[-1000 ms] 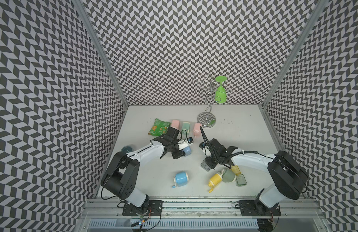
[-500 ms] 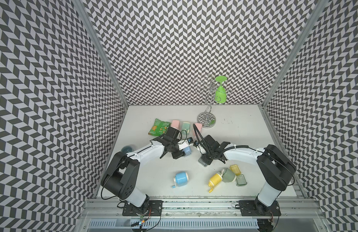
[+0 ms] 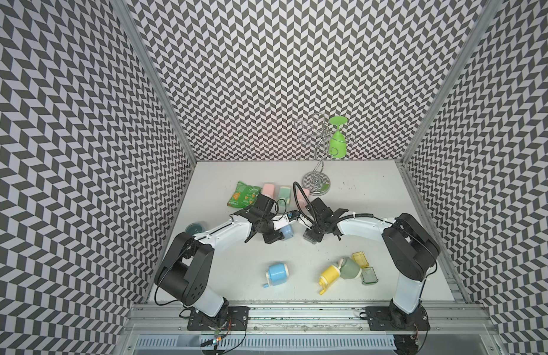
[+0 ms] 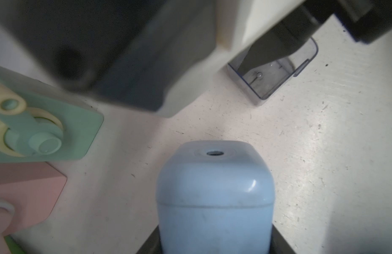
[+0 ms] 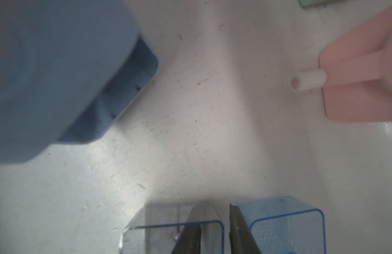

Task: Put the tray back into the pencil sharpener
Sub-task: Move the container to the center of the board, then close the container of the pencil sharpener.

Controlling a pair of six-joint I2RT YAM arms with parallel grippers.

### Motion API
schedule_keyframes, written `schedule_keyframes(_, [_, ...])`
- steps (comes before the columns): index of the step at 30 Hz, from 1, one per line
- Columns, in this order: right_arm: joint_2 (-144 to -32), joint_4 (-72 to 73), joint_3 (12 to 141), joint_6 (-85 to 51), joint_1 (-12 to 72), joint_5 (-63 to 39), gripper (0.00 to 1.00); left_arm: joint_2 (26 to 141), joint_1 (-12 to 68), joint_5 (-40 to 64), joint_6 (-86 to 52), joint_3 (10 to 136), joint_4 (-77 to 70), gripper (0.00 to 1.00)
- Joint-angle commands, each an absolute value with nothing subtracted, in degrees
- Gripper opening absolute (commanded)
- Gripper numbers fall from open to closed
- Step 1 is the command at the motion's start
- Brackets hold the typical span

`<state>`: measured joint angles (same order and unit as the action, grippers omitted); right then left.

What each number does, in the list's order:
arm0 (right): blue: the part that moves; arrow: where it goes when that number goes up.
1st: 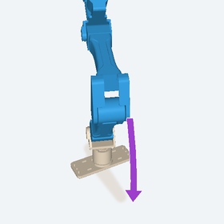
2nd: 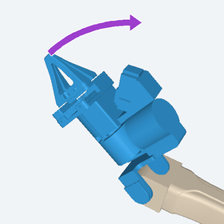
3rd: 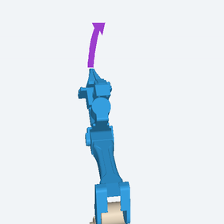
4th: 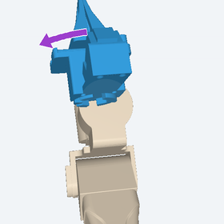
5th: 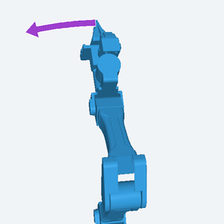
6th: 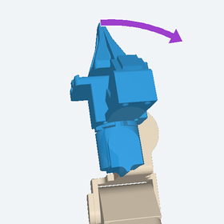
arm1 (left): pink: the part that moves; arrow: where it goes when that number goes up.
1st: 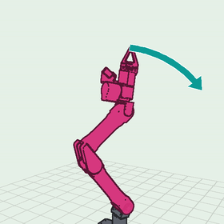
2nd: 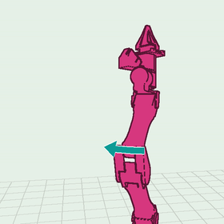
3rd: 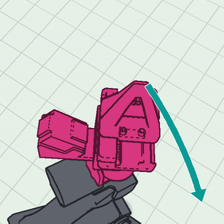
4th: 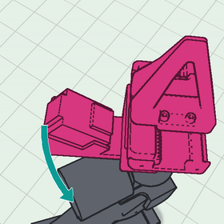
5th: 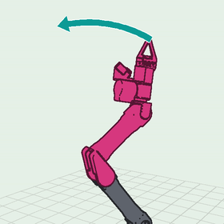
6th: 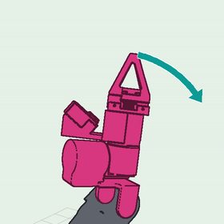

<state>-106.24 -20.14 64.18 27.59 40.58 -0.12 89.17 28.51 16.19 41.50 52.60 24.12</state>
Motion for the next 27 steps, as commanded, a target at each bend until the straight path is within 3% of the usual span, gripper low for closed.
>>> schedule_keyframes(1, [-101.12, -17.33, 63.40, 25.64, 40.34, -3.09, 0.31, 89.02, 29.05, 17.75, 42.72, 53.53, 25.22, 0.56])
schedule_keyframes(7, [-91.19, -13.84, 58.54, 8.73, 39.95, -4.31, 0.35, 89.69, 29.75, 18.19, 43.72, 54.39, 25.32, 0.57])
schedule_keyframes(15, [-82.36, -11.68, 47.81, -30.06, 39.90, -1.11, 0.34, 91.38, 31.44, 17.83, 44.44, 55.99, 25.80, 0.61])
schedule_keyframes(22, [-84.71, -6.99, 45.17, -39.61, 39.90, -5.32, 0.44, 91.56, 31.91, 17.42, 43.87, 56.51, 25.50, 0.72])
schedule_keyframes(27, [-87.82, -7.51, 45.83, -41.64, 39.90, -4.40, 0.45, 90.51, 31.90, 17.81, 43.77, 55.49, 24.67, 0.71])
